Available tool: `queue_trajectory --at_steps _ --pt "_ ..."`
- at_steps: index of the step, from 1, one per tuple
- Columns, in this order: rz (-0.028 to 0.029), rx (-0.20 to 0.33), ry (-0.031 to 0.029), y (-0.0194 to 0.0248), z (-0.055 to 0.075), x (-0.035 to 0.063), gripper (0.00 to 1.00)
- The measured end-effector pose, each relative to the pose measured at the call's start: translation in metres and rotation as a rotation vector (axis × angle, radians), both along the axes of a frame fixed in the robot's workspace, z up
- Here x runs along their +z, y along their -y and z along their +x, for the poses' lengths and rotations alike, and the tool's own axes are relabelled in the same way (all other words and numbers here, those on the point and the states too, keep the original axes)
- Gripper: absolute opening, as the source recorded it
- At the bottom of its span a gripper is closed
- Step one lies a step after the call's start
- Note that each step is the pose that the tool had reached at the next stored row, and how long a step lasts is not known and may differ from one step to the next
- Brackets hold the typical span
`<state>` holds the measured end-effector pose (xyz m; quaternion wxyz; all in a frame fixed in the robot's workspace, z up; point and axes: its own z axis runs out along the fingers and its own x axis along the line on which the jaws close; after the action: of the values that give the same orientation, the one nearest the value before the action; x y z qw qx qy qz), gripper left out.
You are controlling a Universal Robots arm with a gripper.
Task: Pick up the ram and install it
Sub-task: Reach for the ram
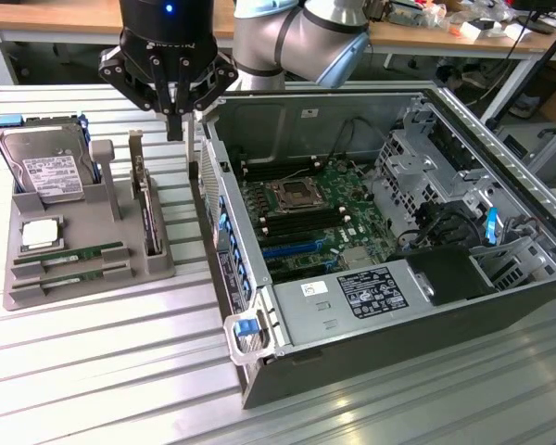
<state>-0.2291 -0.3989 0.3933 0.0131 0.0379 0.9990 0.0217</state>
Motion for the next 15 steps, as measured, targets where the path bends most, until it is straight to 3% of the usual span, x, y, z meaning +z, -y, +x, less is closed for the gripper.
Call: queue_trajectory --at_steps 15 --pt "0.0 0.0 0.0 0.0 -0.011 0.0 0.1"
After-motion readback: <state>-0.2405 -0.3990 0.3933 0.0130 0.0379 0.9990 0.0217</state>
